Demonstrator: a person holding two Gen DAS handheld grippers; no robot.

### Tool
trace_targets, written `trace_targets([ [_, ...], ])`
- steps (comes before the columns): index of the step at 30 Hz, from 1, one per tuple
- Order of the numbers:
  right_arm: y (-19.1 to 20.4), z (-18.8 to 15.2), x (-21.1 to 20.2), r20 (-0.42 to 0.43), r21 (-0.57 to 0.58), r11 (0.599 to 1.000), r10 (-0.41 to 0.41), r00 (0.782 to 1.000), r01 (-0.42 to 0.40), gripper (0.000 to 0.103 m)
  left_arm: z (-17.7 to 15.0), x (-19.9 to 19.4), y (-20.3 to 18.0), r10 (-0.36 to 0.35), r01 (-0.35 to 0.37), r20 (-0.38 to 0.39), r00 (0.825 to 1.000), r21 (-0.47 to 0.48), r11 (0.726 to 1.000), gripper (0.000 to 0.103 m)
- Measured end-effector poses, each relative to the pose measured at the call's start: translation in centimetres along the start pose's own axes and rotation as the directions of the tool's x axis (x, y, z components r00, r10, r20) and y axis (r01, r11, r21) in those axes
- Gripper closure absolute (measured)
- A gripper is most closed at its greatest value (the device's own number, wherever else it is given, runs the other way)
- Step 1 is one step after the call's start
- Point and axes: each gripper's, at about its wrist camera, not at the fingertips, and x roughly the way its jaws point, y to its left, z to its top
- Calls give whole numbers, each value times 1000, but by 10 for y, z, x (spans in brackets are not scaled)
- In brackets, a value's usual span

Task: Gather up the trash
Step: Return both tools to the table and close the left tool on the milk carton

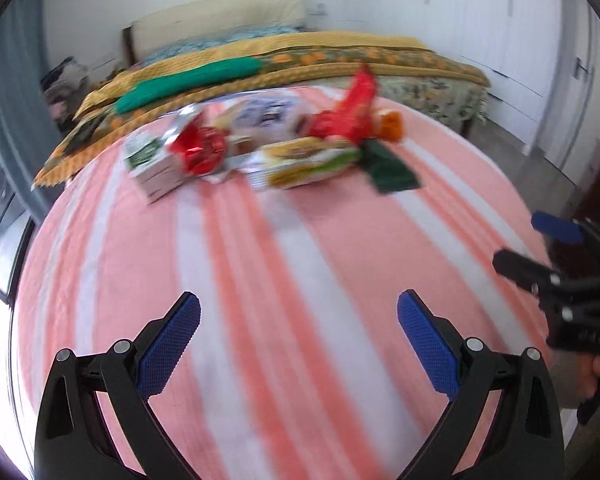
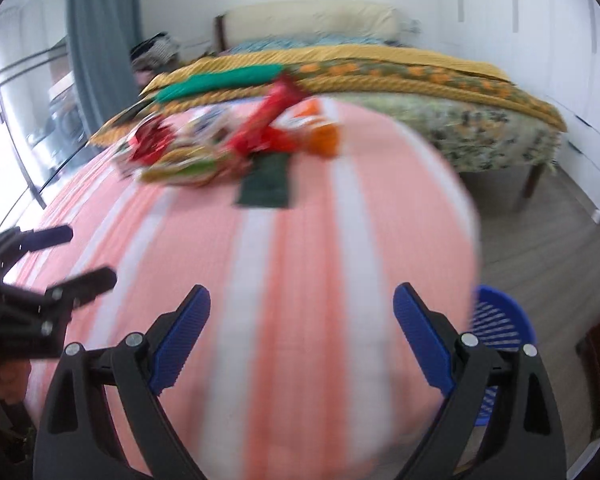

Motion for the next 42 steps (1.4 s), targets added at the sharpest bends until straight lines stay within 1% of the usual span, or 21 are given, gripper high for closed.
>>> trace_targets([
  [5, 54, 11, 20, -51, -86, 995, 42, 998, -46, 13, -1, 3, 58, 66, -67, -17, 998, -76, 995, 5],
  [7, 68, 14, 29, -65, -115, 991, 56, 996, -63, 13, 3, 8, 75, 84, -87, -32, 996, -76, 993, 5],
  [10, 74, 15, 42, -93, -120, 991, 48, 995, -59, 13, 17, 20, 97, 106, -108, -42, 994, -55, 993, 5],
  [12, 75, 16, 51, -113, -110, 993, 41, 993, -53, 13, 30, 30, 113, 112, -115, -45, 993, -76, 990, 5],
  [14, 74, 17, 54, -120, -97, 994, 40, 992, -52, 13, 43, 44, 125, 109, -114, -47, 993, -120, 986, 5],
  [16, 72, 14, 55, -134, -86, 995, 30, 991, -42, 13, 56, 60, 133, 106, -113, -52, 993, -160, 981, 5],
  [18, 73, 14, 56, -134, -88, 995, 24, 991, -36, 13, 66, 78, 136, 120, -130, -63, 991, -175, 976, 5],
  [22, 72, 14, 56, -131, -76, 997, 20, 991, -30, 13, 81, 106, 137, 187, -199, -82, 979, -181, 963, 5],
  [24, 72, 13, 56, -131, -76, 997, 14, 991, -24, 13, 85, 114, 143, 205, -221, -92, 974, -216, 951, 5],
  [27, 72, 13, 57, -132, -81, 997, 10, 991, -21, 13, 89, 120, 152, 192, -214, -104, 976, -281, 936, 5],
  [30, 72, 13, 56, -132, -80, 997, 10, 991, -21, 13, 97, 124, 156, 205, -224, -93, 974, -298, 928, 5],
  [31, 72, 13, 56, -132, -81, 997, 9, 991, -20, 13, 100, 124, 156, 209, -225, -84, 974, -296, 928, 7],
  [32, 72, 13, 56, -132, -81, 997, 9, 991, -20, 13, 102, 124, 156, 210, -223, -75, 975, -291, 930, 16],
  [33, 72, 13, 56, -131, -80, 997, 9, 991, -20, 13, 103, 125, 156, 200, -213, -72, 977, -287, 934, 29],
  [35, 71, 13, 55, -130, -74, 997, 10, 992, -20, 13, 102, 124, 156, 160, -173, -69, 985, -283, 943, 46],
  [36, 70, 13, 55, -129, -70, 997, 11, 992, -20, 13, 100, 121, 156, 158, -169, -63, 985, -274, 947, 49],
  [38, 69, 13, 55, -128, -64, 998, 12, 992, -20, 13, 93, 111, 155, 149, -158, -54, 987, -249, 955, 52],
  [41, 69, 13, 54, -127, -61, 998, 12, 992, -20, 13, 76, 89, 154, 116, -123, -46, 992, -215, 969, 53],
  [42, 69, 13, 54, -127, -60, 998, 12, 992, -20, 13, 65, 77, 153, 96, -103, -46, 994, -198, 975, 53],
])
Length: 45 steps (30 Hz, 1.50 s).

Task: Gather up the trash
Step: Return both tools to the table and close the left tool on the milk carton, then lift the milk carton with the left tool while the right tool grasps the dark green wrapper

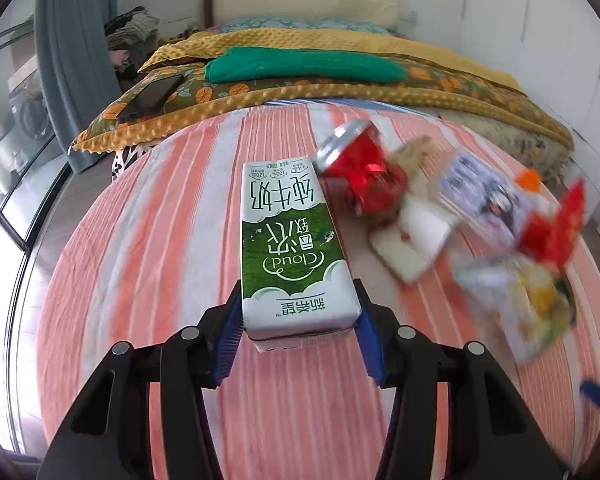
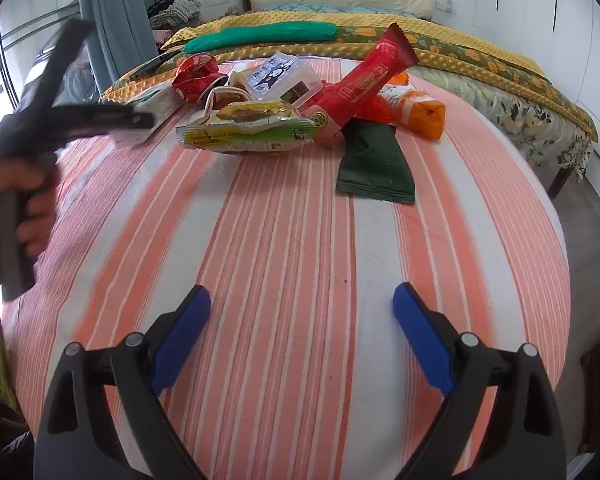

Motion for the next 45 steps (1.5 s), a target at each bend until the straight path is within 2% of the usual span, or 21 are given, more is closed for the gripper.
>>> trace_targets([
  [6, 0, 0, 0, 0, 2, 1000, 2, 1000, -2, 13, -57, -47, 0, -112, 114, -25, 993, 90, 989, 52],
  [9, 2, 0, 1, -7, -9, 1000, -8, 1000, 8, 12, -75, -56, -5, -115, 116, -14, 993, 120, 986, 50],
  [10, 3, 0, 2, -7, -11, 1000, -10, 1000, 10, 12, -79, -56, -5, -107, 107, -11, 994, 125, 986, 45],
  [12, 3, 1, 2, -8, -12, 1000, -13, 1000, 13, 12, -85, -54, -4, -96, 96, -6, 995, 109, 989, 20],
  [14, 3, 0, 2, -7, -12, 1000, -15, 1000, 15, 12, -89, -50, -5, -84, 85, -12, 996, 88, 993, 16],
  [19, 4, 1, 2, -7, -12, 1000, -20, 1000, 20, 13, -87, -41, -5, -43, 47, -51, 998, 88, 995, 12],
  [45, -3, 1, 1, 4, 55, 998, -40, 999, 40, 13, -86, -39, -3, -33, 37, -53, 998, 74, 997, 10],
])
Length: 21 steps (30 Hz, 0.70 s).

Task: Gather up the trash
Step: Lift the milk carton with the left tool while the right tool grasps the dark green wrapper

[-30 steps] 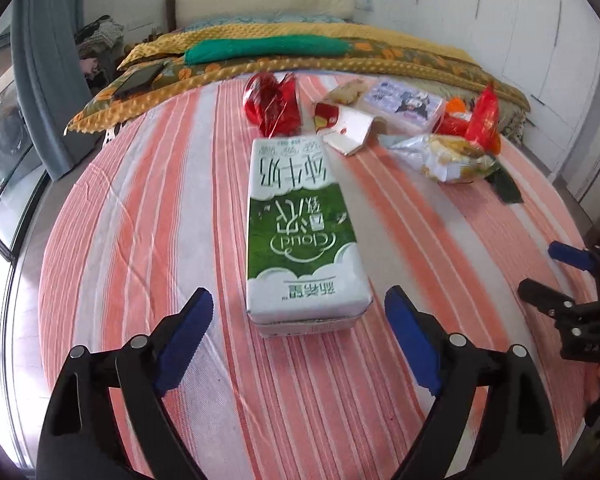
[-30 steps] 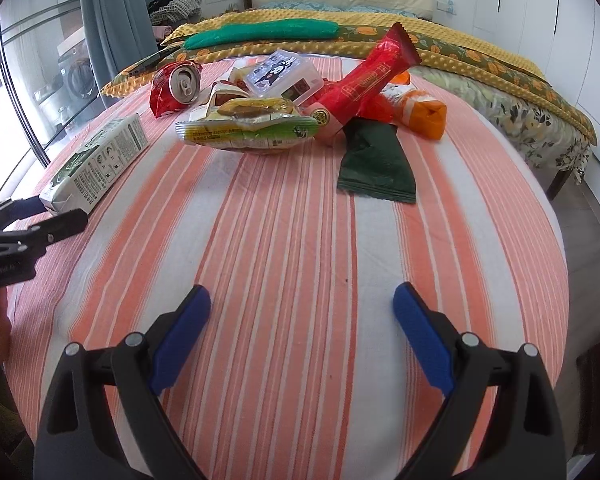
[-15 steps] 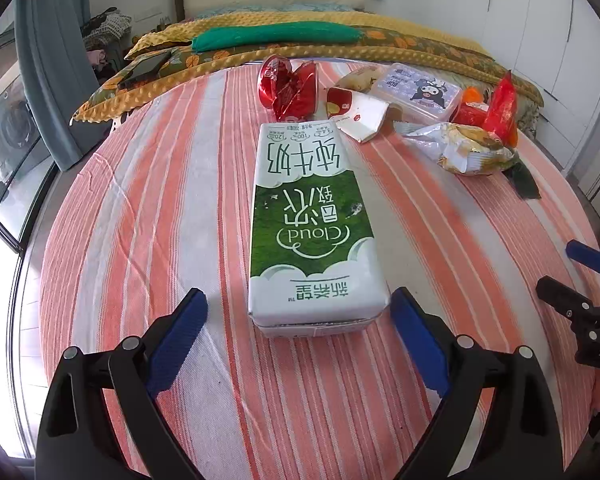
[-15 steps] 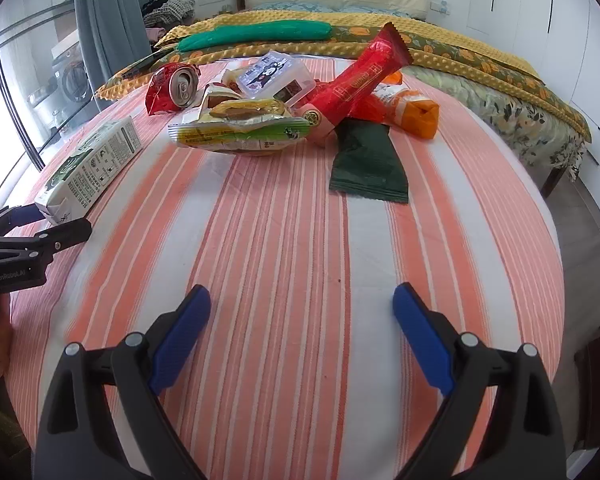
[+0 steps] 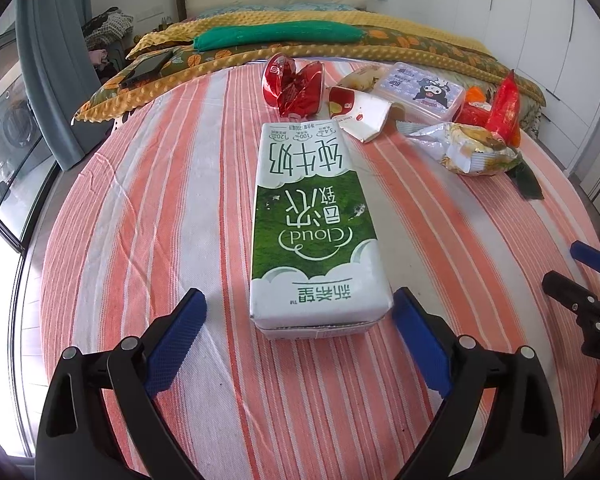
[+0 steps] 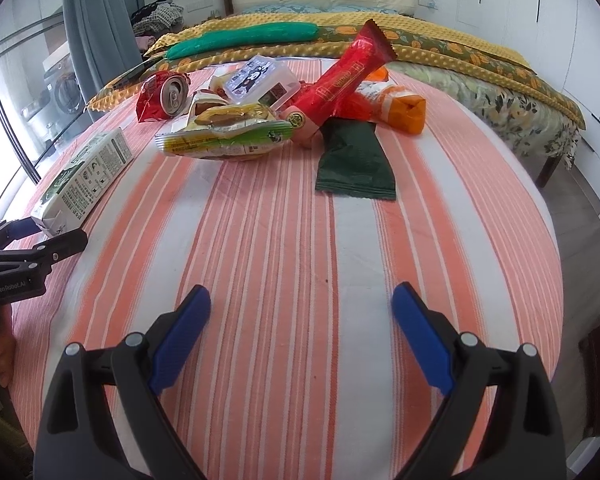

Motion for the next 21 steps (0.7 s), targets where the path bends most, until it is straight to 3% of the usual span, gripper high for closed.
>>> trace_targets([
  [7, -10, 0, -3, 20, 51, 997, 65, 998, -66, 12, 0, 0, 0, 3, -3, 1, 1000, 2, 1000, 10],
  [12, -37, 10, -5, 4, 128, 970, 209, 978, -208, 13, 0, -2, 1, -27, 27, -11, 1000, 19, 999, 9],
  [17, -60, 66, 9, -111, 38, 989, 146, 983, -143, 13, 13, -23, 7, -78, 76, 15, 997, 61, 995, 9],
  [21, -60, 98, 36, -176, 26, 988, 157, 972, -155, 25, 37, -20, 12, -127, 127, -17, 992, 18, 992, 9],
])
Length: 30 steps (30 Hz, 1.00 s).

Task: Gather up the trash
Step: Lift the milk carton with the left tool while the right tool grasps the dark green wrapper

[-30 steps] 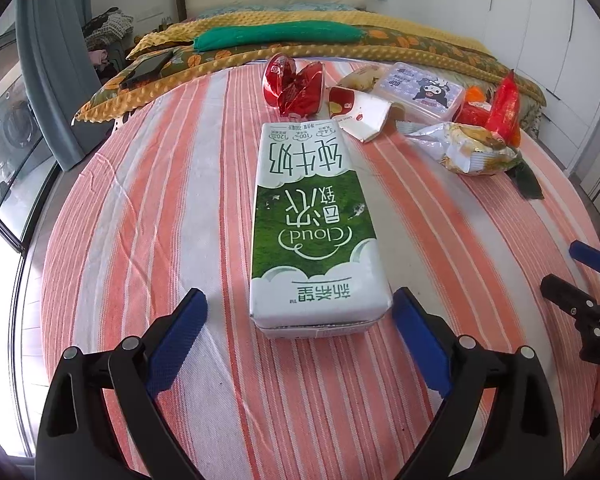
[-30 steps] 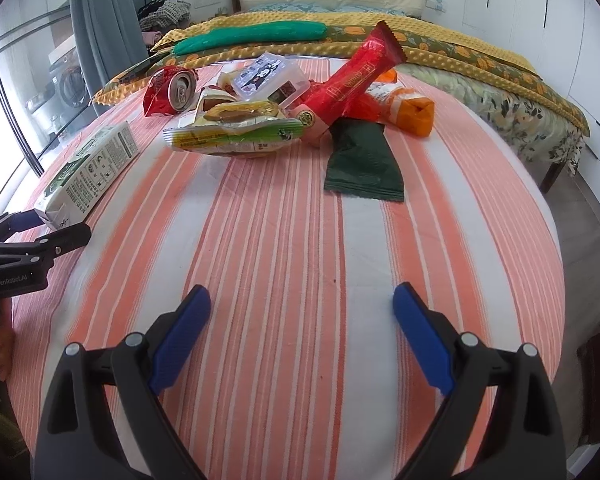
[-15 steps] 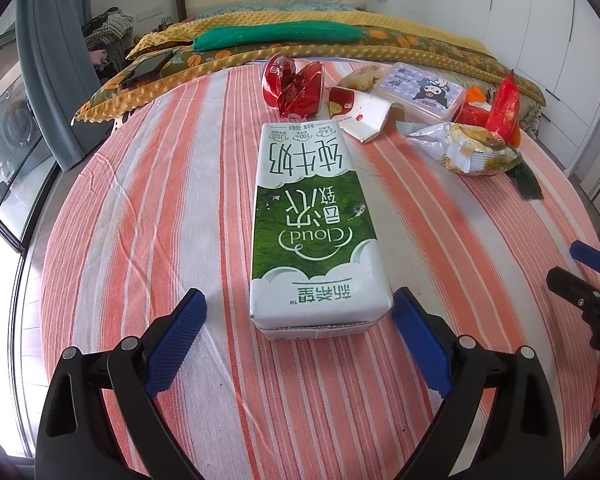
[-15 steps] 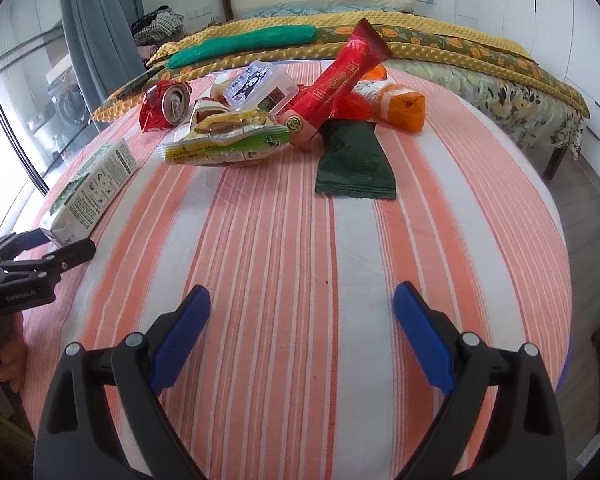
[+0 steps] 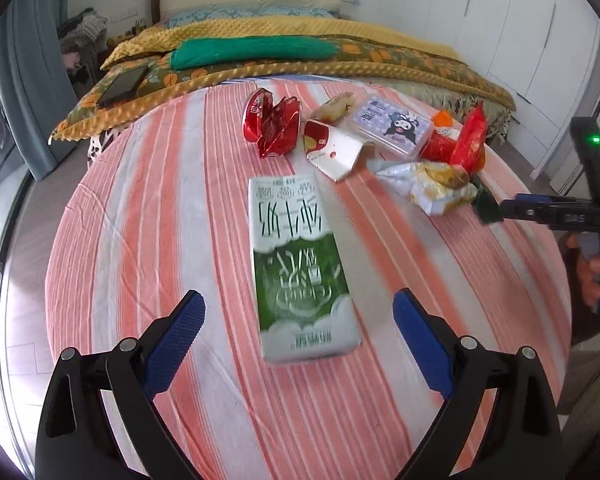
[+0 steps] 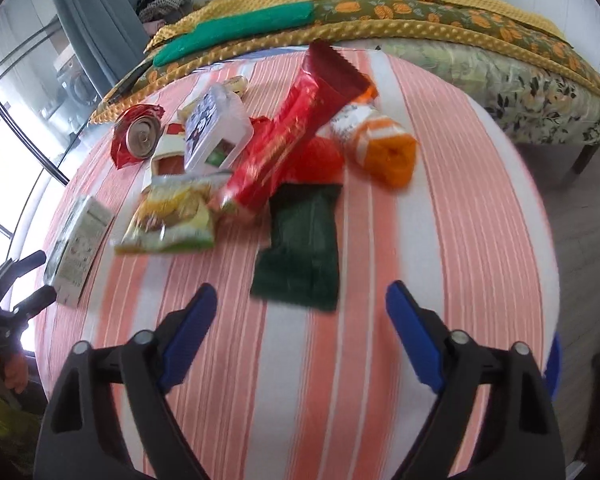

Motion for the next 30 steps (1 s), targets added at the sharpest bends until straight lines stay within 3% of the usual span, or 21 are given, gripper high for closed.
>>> trace_targets([
  [2, 5, 11, 17, -44, -17, 1000, -7, 999, 6, 32, 6, 11, -3, 26, -26, -29, 999, 9, 1000, 9],
  [5, 8, 20, 31, -40, -18, 998, -61, 997, 60, 34, 7, 19, -8, 48, -47, -45, 998, 26, 999, 9],
  [8, 4, 22, 31, -19, -7, 997, -74, 997, 74, 63, 5, 18, -7, 40, -39, -51, 998, 11, 999, 9],
  [9, 3, 23, 30, -22, -6, 998, -64, 998, 64, 65, 5, 17, -5, 39, -39, -51, 998, 13, 999, 9],
  [13, 6, -2, 11, -66, -73, 996, -49, 997, 44, 65, -2, 3, 6, 38, -37, -44, 998, 25, 999, 9],
  [19, 13, -59, -18, -115, -158, 985, -88, 989, 69, 62, 4, 0, 9, 7, -5, -54, 999, 36, 999, 9],
  [21, 12, -60, -19, -114, -159, 985, -83, 990, 64, 44, 11, 12, -2, 23, -17, -79, 997, 69, 997, 9],
  [25, 9, -53, -17, -124, -151, 987, -74, 990, 55, 42, 21, 31, -11, 78, -69, -102, 992, 91, 993, 10],
  [30, 14, -48, -8, -160, -141, 989, -63, 985, 41, 46, 28, 45, -9, 105, -91, -149, 983, 100, 991, 37],
])
